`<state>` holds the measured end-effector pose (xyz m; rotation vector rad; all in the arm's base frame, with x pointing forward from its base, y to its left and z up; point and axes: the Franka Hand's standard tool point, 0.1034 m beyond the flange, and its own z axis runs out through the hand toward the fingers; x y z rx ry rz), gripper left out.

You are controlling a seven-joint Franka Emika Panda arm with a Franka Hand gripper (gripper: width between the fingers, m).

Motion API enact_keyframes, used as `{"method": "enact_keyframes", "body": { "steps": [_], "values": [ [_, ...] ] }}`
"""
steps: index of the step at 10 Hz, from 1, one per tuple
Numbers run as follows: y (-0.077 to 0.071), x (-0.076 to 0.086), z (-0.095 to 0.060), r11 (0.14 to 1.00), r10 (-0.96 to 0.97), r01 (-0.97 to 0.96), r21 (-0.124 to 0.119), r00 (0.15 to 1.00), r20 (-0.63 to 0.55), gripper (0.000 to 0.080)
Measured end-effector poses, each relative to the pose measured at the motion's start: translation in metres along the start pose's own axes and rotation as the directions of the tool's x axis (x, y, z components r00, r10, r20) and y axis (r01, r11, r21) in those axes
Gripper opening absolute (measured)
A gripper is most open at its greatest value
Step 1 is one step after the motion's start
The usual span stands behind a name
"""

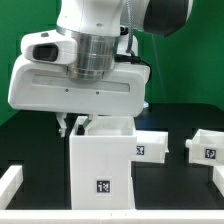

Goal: Assemble drawer

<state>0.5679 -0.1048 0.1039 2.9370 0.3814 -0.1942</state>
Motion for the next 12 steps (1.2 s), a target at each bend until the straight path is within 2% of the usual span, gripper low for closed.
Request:
{"method": "enact_keyframes", "body": {
  "steps": [1, 4, 6, 7, 8, 9, 12],
  "values": [
    [0.0, 0.0, 0.0, 1.0, 0.0, 0.0, 0.0, 1.0, 0.0, 0.005],
    [0.001, 0.0, -0.001, 1.0, -0.018, 0.018, 0.0, 1.0, -0.002, 0.005],
    [-0.008, 0.012, -0.015, 0.98, -0.196, 0.196, 0.009, 0.98, -0.015, 0.005],
    [-0.018, 0.019, -0.022, 0.956, -0.293, 0.294, 0.005, 0.955, -0.033, 0.0036],
    [-0.019, 0.021, -0.024, 0.944, -0.329, 0.328, -0.015, 0.943, -0.049, 0.0035],
    [-0.01, 0.014, -0.02, 0.946, -0.323, 0.321, -0.043, 0.945, -0.06, 0.0035],
    [-0.004, 0.008, -0.017, 0.863, -0.503, 0.501, -0.071, 0.864, -0.017, 0.0035]
  ]
}}
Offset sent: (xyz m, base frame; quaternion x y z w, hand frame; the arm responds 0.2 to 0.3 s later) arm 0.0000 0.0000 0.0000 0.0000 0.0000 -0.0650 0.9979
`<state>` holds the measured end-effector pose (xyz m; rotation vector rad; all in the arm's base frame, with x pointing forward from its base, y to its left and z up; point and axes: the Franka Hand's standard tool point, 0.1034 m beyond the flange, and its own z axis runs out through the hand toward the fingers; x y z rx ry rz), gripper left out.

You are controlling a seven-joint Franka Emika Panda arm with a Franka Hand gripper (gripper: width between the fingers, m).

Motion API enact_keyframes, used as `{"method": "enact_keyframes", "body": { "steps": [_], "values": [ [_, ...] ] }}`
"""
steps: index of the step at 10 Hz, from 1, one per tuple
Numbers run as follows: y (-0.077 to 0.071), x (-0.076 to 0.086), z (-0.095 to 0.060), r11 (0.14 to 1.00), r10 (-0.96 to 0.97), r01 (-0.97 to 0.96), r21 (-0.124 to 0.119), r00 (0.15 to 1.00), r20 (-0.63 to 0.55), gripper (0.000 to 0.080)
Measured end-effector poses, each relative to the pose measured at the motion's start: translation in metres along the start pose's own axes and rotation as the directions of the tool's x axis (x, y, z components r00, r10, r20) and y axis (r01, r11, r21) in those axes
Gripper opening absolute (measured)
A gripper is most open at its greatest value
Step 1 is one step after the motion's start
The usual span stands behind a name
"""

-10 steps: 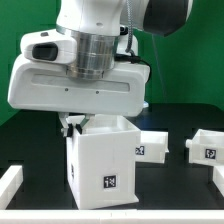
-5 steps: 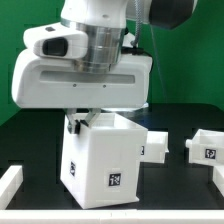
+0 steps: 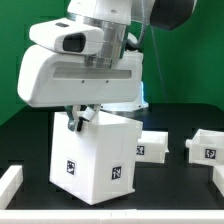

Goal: Assemble drawer

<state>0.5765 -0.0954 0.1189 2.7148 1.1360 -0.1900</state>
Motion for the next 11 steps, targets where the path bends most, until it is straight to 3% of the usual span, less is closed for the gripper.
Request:
{"method": "enact_keyframes", "body": {
  "steps": [1, 3, 4, 5, 6, 9, 10, 11],
  "values": [
    [-0.001, 0.009, -0.006, 0.988, -0.153, 0.153, -0.025, 0.988, 0.004, 0.0035],
    [-0.005, 0.032, -0.021, 0.878, -0.476, 0.475, -0.055, 0.879, -0.001, 0.0035],
    [-0.007, 0.038, -0.023, 0.843, -0.533, 0.531, -0.083, 0.846, 0.002, 0.0035],
    [-0.009, 0.034, -0.024, 0.808, -0.582, 0.578, -0.115, 0.814, 0.002, 0.0035],
    [-0.008, 0.028, -0.022, 0.778, -0.622, 0.62, -0.102, 0.783, 0.019, 0.0035],
    [-0.004, 0.025, -0.021, 0.664, -0.739, 0.741, -0.097, 0.671, 0.06, 0.0035],
    [-0.005, 0.033, -0.027, 0.498, -0.86, 0.862, -0.095, 0.505, 0.074, 0.0035],
    [-0.011, 0.047, -0.032, 0.38, -0.919, 0.922, -0.075, 0.386, 0.087, 0.0035]
  ]
}}
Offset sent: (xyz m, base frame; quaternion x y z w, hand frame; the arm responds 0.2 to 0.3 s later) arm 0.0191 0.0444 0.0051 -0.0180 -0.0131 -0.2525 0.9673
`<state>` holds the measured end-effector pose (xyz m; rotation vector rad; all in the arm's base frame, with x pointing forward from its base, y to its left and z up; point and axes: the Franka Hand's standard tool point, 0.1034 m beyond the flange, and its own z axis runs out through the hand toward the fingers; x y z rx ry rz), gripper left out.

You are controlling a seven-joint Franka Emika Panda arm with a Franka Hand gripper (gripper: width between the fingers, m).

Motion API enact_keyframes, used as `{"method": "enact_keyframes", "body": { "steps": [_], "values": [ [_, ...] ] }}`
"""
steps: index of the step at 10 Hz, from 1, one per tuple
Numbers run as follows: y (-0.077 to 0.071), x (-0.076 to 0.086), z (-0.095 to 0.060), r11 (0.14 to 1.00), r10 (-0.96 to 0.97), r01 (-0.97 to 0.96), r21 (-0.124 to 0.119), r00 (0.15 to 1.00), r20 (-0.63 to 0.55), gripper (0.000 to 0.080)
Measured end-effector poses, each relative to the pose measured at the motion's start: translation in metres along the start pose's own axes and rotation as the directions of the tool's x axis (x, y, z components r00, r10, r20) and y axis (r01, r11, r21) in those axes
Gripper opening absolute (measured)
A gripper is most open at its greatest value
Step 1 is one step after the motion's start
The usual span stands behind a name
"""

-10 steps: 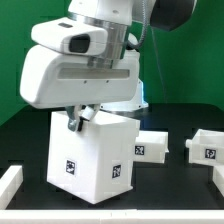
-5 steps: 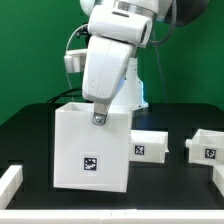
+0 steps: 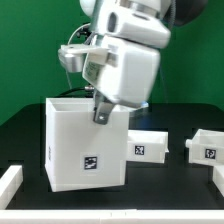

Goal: Assemble drawer

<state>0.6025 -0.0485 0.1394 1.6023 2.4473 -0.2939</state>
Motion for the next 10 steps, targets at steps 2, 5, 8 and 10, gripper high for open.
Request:
{"method": "enact_keyframes", "body": {
  "steps": [2, 5, 8, 10],
  "values": [
    [0.018, 0.018, -0.011, 0.99, -0.138, 0.138, -0.014, 0.99, 0.003, 0.0035],
    [0.011, 0.007, -0.007, 0.962, -0.275, 0.274, 0.013, 0.961, 0.035, 0.0035],
    [0.013, 0.016, -0.013, 0.906, -0.422, 0.422, 0.021, 0.907, 0.001, 0.0035],
    [0.024, 0.048, -0.022, 0.906, -0.422, 0.423, 0.008, 0.906, -0.022, 0.0035]
  ]
}}
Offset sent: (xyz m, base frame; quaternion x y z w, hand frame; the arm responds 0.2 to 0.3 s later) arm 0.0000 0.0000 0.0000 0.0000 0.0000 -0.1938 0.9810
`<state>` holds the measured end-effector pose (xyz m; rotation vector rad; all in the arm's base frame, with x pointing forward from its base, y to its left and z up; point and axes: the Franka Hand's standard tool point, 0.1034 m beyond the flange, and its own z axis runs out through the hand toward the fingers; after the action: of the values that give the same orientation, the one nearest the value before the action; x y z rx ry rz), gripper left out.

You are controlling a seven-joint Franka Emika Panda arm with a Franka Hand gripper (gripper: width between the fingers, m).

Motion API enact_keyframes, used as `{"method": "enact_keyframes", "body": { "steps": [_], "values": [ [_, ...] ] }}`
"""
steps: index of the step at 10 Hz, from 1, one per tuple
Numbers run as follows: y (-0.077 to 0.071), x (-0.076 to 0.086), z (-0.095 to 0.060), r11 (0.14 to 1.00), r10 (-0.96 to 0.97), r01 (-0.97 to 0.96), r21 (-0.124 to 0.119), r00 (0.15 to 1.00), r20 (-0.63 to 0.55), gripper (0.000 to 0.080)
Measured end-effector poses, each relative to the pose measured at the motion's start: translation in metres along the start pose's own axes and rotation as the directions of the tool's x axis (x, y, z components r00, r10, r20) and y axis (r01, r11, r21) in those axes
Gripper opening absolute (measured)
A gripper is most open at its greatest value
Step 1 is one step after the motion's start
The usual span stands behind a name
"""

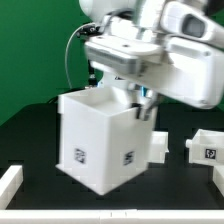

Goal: Assemble drawer

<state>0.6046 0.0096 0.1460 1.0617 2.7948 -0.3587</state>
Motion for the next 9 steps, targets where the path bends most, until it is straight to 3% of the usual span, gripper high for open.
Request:
{"method": "enact_keyframes", "body": {
  "steps": [1, 6, 7, 9],
  "values": [
    [0.007, 0.011, -0.002, 0.998, 0.063, -0.063, -0.013, 0.998, -0.002, 0.0035],
    [-0.003, 0.007, 0.004, 1.0, 0.01, -0.01, -0.001, 1.0, -0.023, 0.0035],
    [0.001, 0.014, 0.005, 1.0, -0.013, 0.013, 0.01, 0.999, -0.038, 0.0035],
    [0.025, 0.03, 0.003, 0.998, -0.038, 0.041, 0.043, 0.997, -0.071, 0.0035]
  ]
}}
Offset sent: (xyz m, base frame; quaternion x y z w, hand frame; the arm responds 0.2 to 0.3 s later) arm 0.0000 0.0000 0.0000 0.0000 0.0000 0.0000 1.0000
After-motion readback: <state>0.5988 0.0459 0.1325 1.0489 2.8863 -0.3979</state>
